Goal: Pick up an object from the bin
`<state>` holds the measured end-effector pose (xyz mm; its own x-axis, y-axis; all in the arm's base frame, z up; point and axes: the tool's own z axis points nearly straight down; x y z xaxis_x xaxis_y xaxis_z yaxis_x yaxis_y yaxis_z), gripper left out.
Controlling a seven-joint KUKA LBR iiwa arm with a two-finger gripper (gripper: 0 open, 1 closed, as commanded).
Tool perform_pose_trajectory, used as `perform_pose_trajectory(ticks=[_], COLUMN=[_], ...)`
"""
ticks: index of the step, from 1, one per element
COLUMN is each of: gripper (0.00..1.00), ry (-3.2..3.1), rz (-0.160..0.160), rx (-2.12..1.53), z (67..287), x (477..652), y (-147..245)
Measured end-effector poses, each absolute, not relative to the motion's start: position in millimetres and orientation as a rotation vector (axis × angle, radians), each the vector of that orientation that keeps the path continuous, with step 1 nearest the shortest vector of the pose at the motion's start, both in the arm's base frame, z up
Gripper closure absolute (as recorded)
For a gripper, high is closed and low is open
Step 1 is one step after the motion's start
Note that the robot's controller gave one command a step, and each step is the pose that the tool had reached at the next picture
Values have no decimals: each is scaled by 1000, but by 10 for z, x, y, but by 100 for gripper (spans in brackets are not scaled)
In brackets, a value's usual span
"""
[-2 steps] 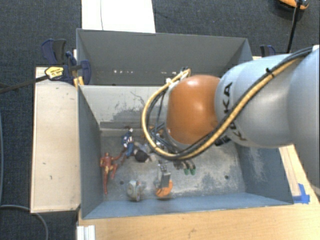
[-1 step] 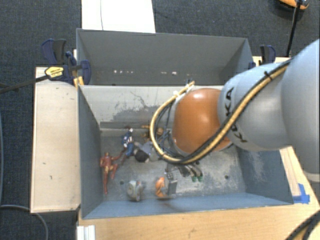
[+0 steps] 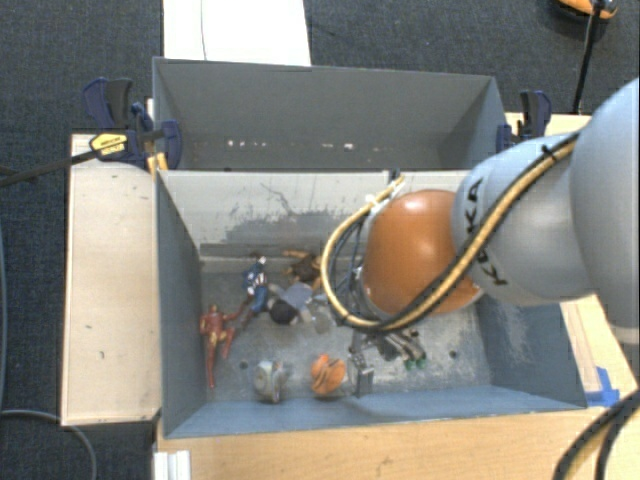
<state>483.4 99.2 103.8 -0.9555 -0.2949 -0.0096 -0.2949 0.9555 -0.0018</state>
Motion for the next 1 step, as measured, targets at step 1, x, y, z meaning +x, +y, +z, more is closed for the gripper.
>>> perform_pose_trajectory(ticks=[1], gripper=[0], ry=[3065], rz=[5], rx=[-616], z=[880], x=[4799], y=[1067])
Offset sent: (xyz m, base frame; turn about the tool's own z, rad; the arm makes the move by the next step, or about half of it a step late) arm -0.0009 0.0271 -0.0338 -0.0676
